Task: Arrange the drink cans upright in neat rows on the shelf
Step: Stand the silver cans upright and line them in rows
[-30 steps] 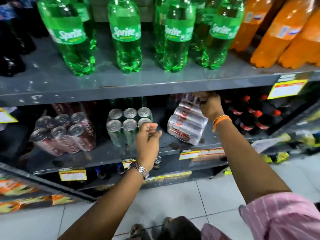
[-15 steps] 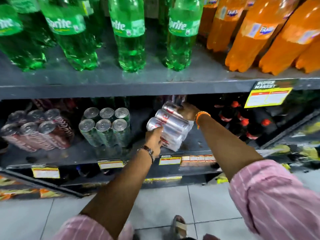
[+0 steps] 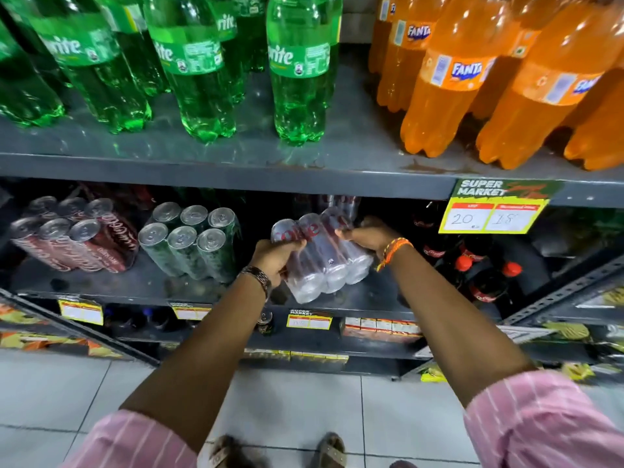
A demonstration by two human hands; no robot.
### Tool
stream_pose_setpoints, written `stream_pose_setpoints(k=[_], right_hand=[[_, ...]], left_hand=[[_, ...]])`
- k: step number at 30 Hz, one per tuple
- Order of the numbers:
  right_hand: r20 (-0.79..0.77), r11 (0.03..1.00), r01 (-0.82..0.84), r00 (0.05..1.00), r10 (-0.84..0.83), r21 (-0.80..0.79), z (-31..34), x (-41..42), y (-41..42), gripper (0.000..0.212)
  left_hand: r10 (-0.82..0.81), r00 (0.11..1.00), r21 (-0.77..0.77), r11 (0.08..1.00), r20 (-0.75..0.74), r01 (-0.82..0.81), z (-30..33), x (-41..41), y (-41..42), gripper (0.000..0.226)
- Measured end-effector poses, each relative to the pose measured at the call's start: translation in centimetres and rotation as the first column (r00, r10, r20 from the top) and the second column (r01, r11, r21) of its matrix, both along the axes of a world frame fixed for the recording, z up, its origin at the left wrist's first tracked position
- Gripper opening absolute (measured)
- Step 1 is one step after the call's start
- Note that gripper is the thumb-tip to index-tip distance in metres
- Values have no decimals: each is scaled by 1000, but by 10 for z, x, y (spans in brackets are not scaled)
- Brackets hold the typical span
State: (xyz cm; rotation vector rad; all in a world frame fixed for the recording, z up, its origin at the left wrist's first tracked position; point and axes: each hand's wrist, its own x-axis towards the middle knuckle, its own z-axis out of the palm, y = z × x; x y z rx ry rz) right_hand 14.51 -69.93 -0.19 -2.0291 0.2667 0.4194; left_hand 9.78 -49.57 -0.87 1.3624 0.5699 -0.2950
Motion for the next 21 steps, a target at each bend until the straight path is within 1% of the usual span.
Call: stream_pose_setpoints(k=[2, 3, 4, 6, 8, 10, 12, 15, 17, 19, 21], right_hand=[[48, 999, 39, 998, -40, 27, -2, -5, -7, 21], [74, 999, 44, 996, -45, 20, -4, -7, -10, 30], [89, 998, 55, 995, -54, -10, -6, -7, -12, 39], [126, 997, 62, 990, -55, -50, -7, -14, -15, 46], [191, 993, 74, 980, -55, -94, -8, -21, -17, 56], [271, 989, 92, 961, -58, -115, -13, -29, -18, 53], [326, 990, 106, 943, -71, -90, -22, -39, -20, 49], [350, 990, 141, 928, -130, -5, -33, -55, -20, 51], [376, 989, 145, 916, -142, 20, -39, -65, -19, 54], [385, 990, 139, 913, -132, 10, -48, -74, -15, 57], [379, 989, 148, 915, -138, 3, -57, -84, -12, 58]], left_hand=[[-55, 998, 71, 996, 38, 53, 6, 4, 3, 11], [-88, 994, 104, 991, 62, 81, 8, 7, 5, 12], [-117, 989, 130, 986, 87, 105, 9, 9, 6, 13], [-159, 979, 153, 978, 131, 139, 11, 11, 7, 17], [-173, 966, 190, 972, 194, 136, 11, 12, 6, 25], [-173, 952, 258, 960, 252, 106, 3, 11, 7, 31], [-190, 935, 322, 942, 298, 89, -4, 5, 9, 31], [-214, 914, 392, 918, 344, 67, -11, -9, 11, 48], [-233, 898, 436, 898, 374, 51, -15, -16, 14, 52], [-253, 888, 479, 877, 384, 43, -25, -26, 16, 54], [-242, 891, 489, 872, 385, 25, -35, -38, 14, 55]])
